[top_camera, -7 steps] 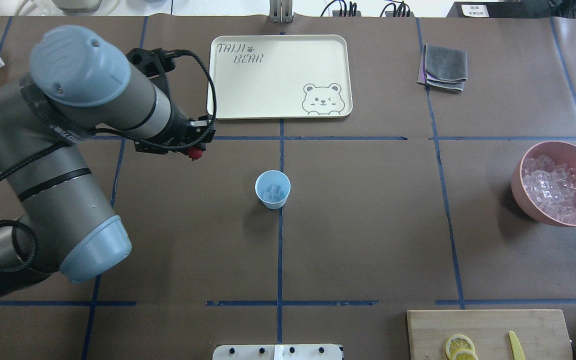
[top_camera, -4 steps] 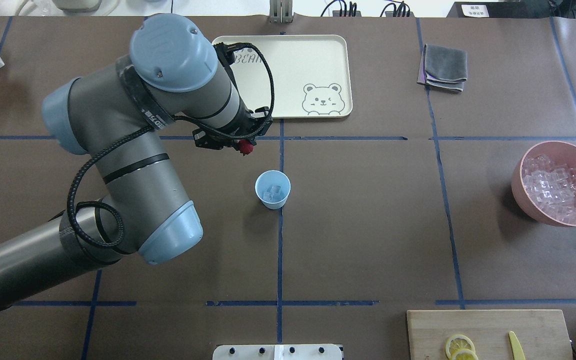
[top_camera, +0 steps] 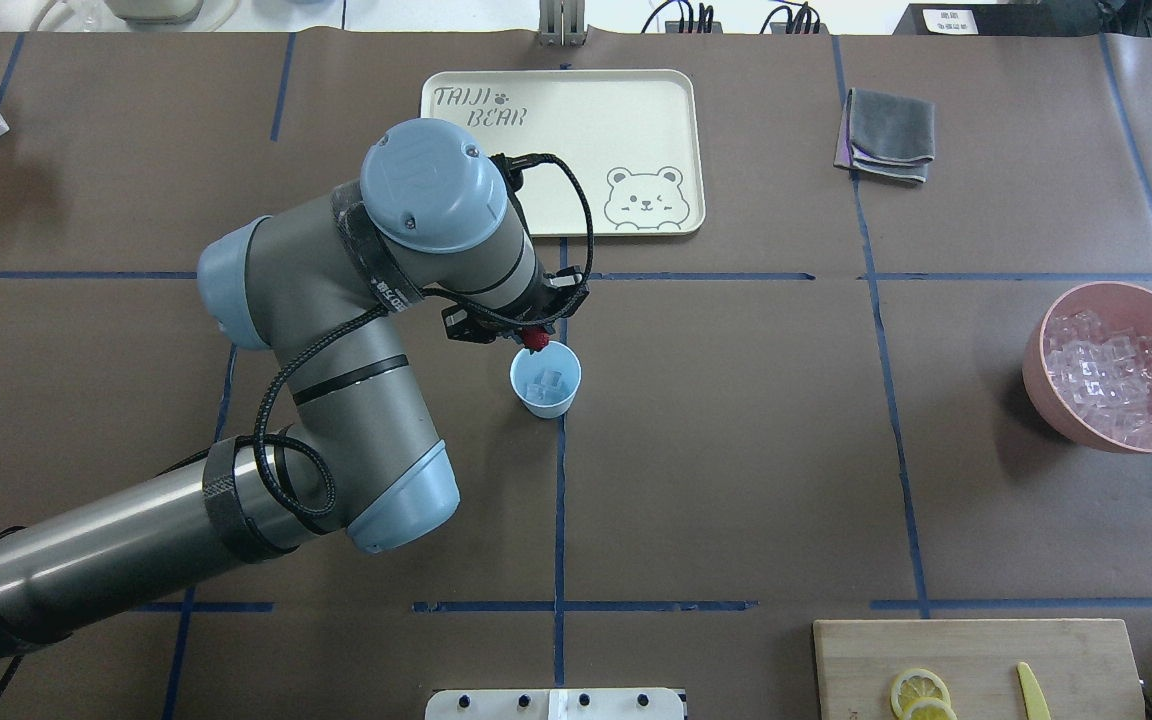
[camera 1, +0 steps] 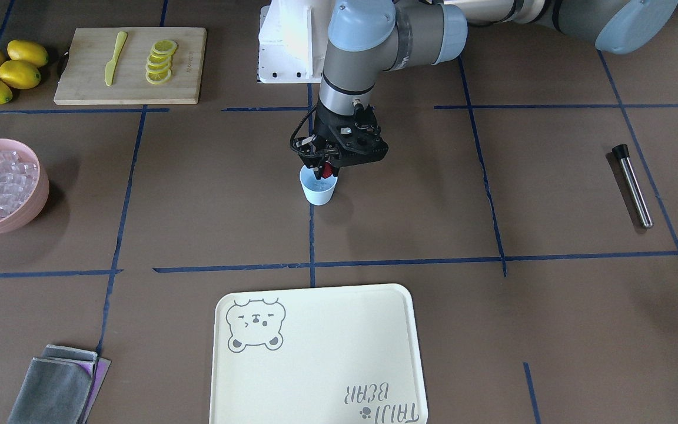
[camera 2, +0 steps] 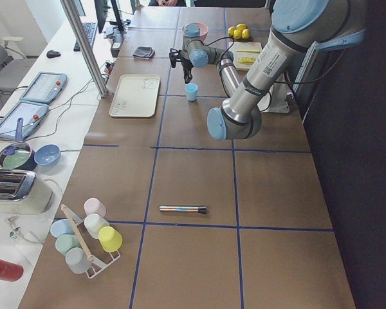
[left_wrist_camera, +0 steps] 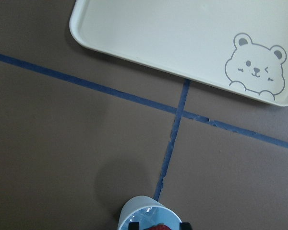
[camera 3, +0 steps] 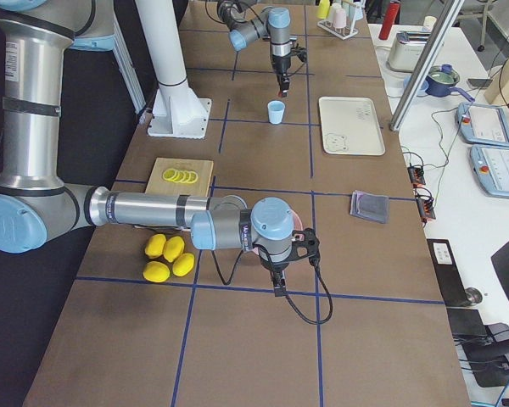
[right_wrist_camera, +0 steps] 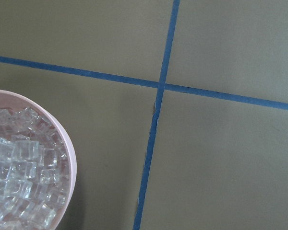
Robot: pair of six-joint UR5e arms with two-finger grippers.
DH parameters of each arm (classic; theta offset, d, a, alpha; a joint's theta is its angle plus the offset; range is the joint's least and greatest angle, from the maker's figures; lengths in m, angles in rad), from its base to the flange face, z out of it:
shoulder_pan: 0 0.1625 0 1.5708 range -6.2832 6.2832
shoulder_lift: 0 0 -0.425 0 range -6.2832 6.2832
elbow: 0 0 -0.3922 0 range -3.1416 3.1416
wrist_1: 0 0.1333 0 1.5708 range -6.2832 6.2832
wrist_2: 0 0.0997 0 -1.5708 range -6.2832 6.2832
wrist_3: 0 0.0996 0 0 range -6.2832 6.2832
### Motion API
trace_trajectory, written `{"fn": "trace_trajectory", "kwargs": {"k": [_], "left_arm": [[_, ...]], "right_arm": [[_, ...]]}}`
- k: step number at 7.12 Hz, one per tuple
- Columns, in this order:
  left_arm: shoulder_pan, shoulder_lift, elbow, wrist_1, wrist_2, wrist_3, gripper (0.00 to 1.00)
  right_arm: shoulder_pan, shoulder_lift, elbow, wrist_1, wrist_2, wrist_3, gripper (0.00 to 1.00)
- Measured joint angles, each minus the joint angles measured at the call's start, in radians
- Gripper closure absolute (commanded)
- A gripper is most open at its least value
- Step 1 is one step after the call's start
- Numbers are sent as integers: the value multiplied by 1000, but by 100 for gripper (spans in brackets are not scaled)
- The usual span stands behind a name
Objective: Mash ice and strawberries in cup
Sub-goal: 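Carry the strawberry with the left gripper over the light-blue cup, then open the left gripper to drop the strawberry into the cup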
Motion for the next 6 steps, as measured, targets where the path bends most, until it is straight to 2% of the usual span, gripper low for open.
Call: {"fn": "trace_trajectory", "kwargs": {"k": [4, 5, 6], "left_arm": [[15, 2, 8, -9, 0, -1, 89], [16, 2, 7, -9, 0, 1, 69], [16, 3, 5, -9, 0, 4, 23]], "right_arm": [[0, -1, 0, 0, 1, 1, 0], [0, -1, 0, 0, 1, 1, 0], [0, -1, 0, 0, 1, 1, 0]]}}
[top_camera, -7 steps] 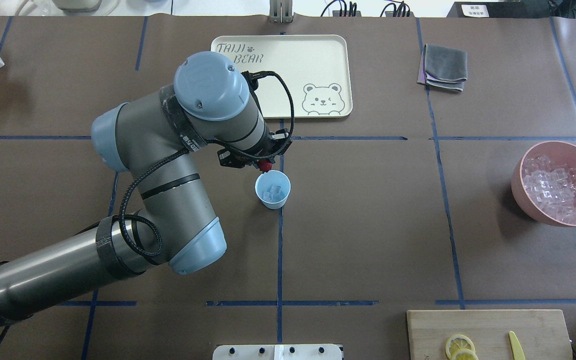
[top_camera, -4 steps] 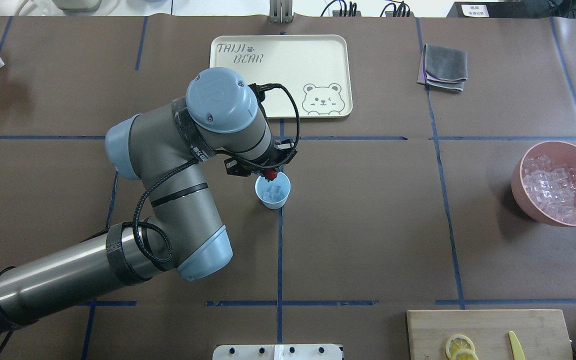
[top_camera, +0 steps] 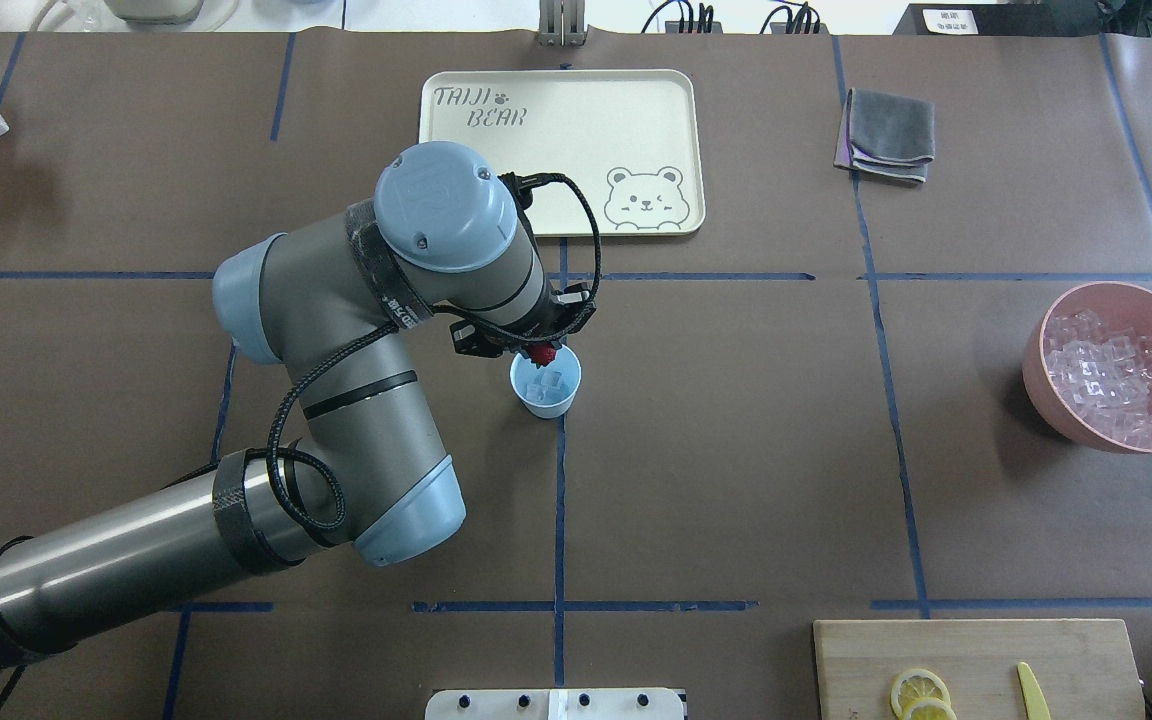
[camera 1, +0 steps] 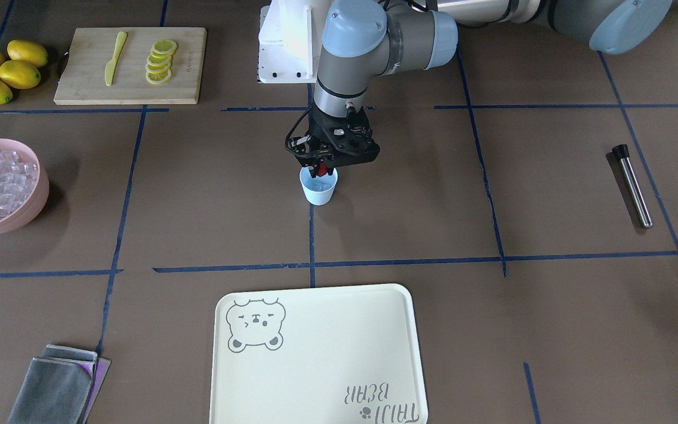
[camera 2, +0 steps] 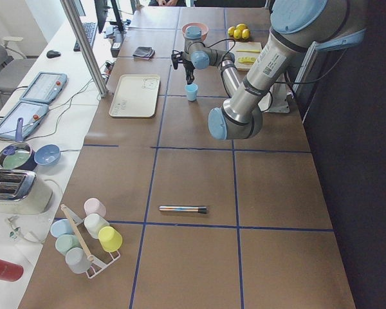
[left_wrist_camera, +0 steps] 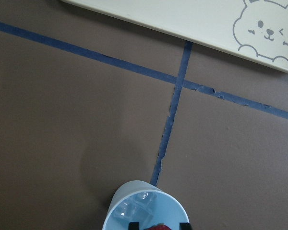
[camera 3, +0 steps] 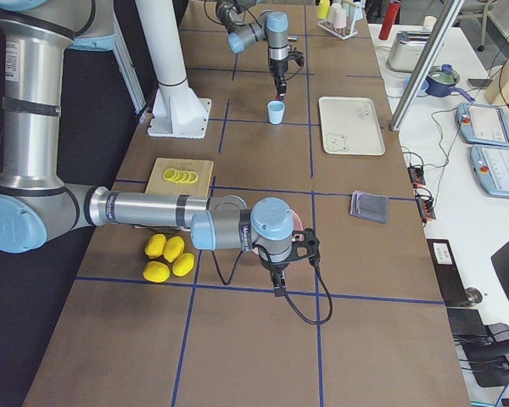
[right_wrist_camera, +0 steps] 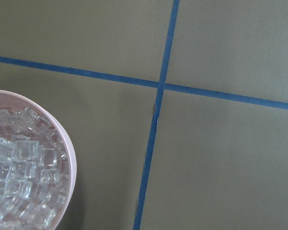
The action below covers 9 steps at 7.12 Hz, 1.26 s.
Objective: Mash ice and strawberries in cup
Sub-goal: 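Open the left gripper to drop the strawberry into the cup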
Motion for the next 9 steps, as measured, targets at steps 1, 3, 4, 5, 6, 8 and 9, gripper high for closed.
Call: {"fn": "trace_trajectory", "kwargs": {"k": [1, 3, 4, 5, 6, 8, 9], "left_arm": [[0, 1, -3, 0, 0, 6, 8], [0, 3, -8, 0, 0, 44, 5], [0, 4, -9, 0, 0, 55, 4], [0, 4, -10, 0, 0, 59, 0], [0, 5, -11, 0, 0, 61, 0], [-4, 13, -25, 3, 0, 62, 0], [-26, 43, -66, 6, -2, 80, 0]], "right_arm": [[0, 0, 0, 0, 0, 0, 0], [0, 0, 0, 0, 1, 0, 0], [0, 0, -2, 0, 1, 0, 0], [0, 0, -2, 0, 2, 0, 0], [0, 0, -3, 0, 2, 0, 0], [0, 2, -3, 0, 2, 0, 0], [0, 4, -3, 0, 1, 0, 0]]}}
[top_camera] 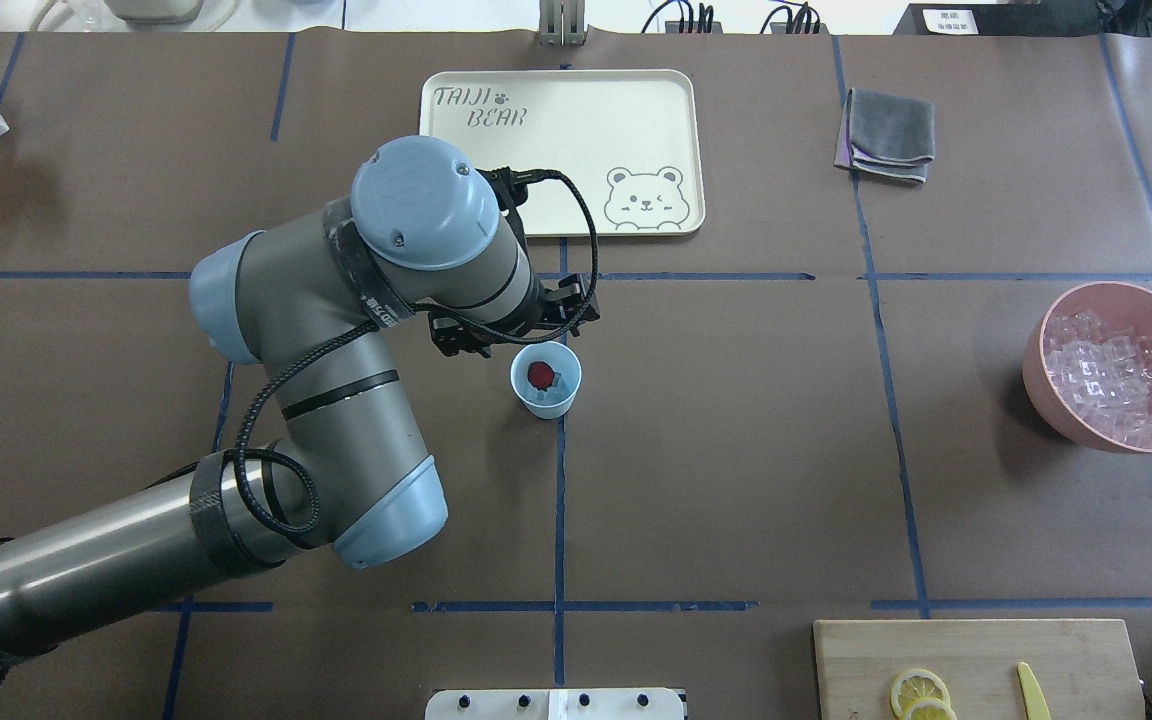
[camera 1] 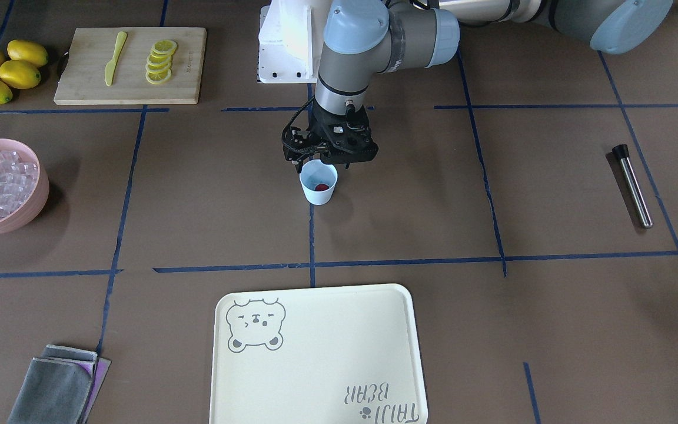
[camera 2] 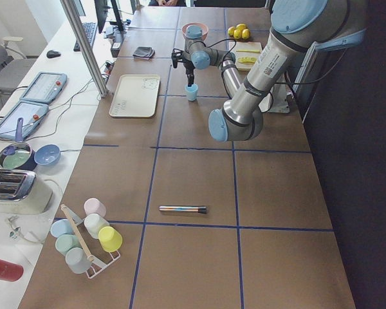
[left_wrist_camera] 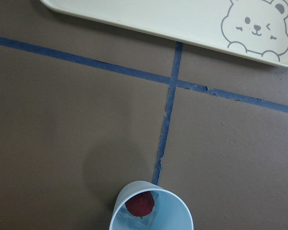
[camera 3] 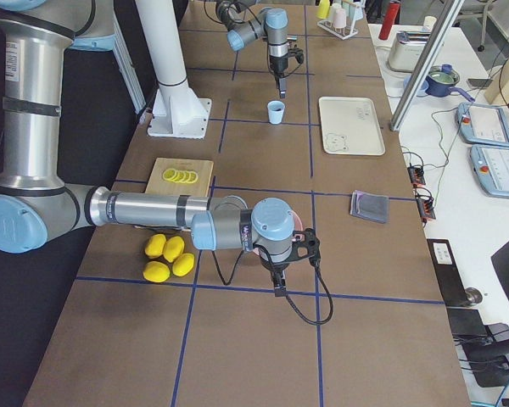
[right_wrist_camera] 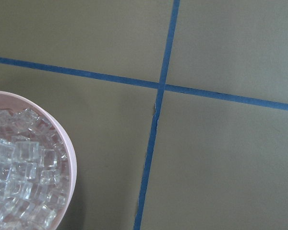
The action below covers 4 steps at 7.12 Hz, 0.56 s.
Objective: Mash ice and strawberries in cup
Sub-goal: 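Open the left gripper to drop the strawberry into the cup, then withdraw the empty left gripper away from the cup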
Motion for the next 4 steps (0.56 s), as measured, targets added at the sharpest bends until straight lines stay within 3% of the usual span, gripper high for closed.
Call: {"fn": "trace_trajectory", "kwargs": {"k": [4], "left_arm": [[-274, 340, -216, 22, -175, 439, 0]], "right_arm": [[-1, 19, -11, 2, -8, -1, 0]]}}
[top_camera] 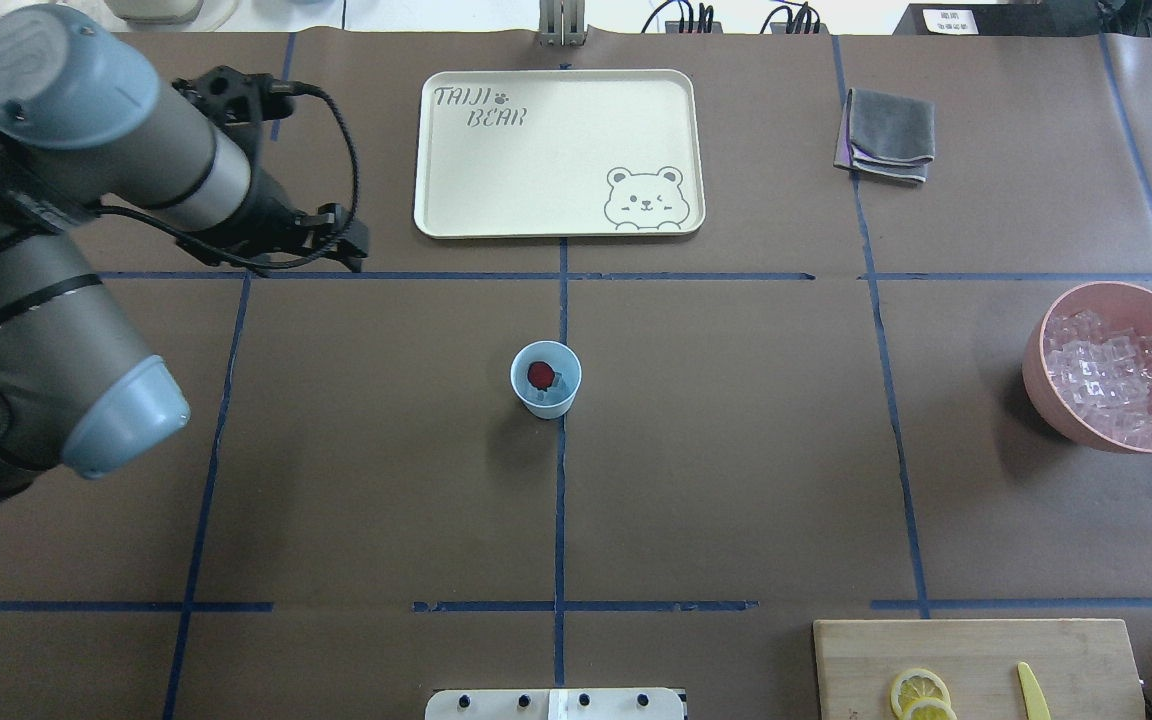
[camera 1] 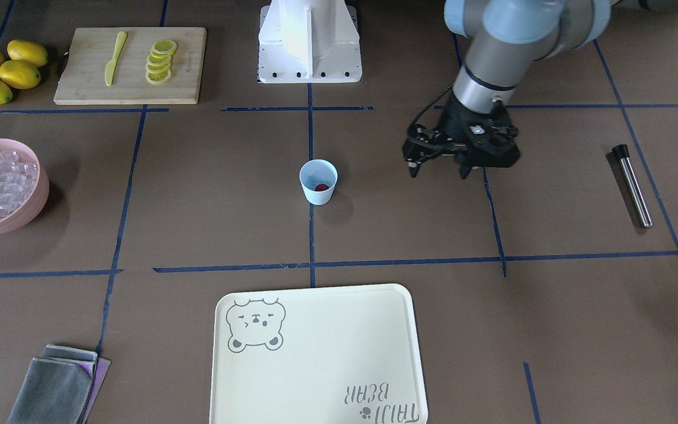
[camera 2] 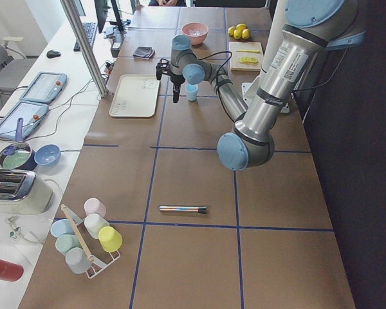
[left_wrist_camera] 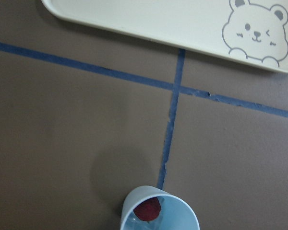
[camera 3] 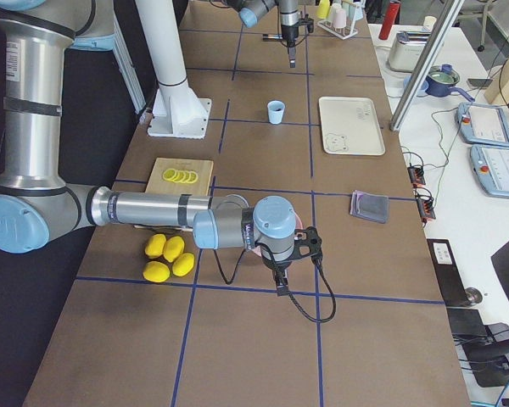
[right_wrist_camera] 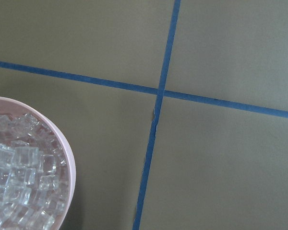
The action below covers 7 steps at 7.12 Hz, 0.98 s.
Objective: Mash ice and strawberries in cup
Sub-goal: 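Withdraw the empty left gripper away from the cup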
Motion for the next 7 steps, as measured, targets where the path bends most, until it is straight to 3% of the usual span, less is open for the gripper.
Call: {"fn": "trace_trajectory", "kwargs": {"k": [3, 5, 7], "left_arm": [[-236, 248, 9, -1, -120, 422, 0], [-383, 334, 122, -12, -255, 625, 0], [-422, 352, 288, -98, -288, 691, 0]], "right_arm": [[-1, 88, -89, 0, 3, 3, 0], [-1, 100, -96, 0, 7, 5, 0], [-1, 110, -96, 0, 8, 8, 0]]}}
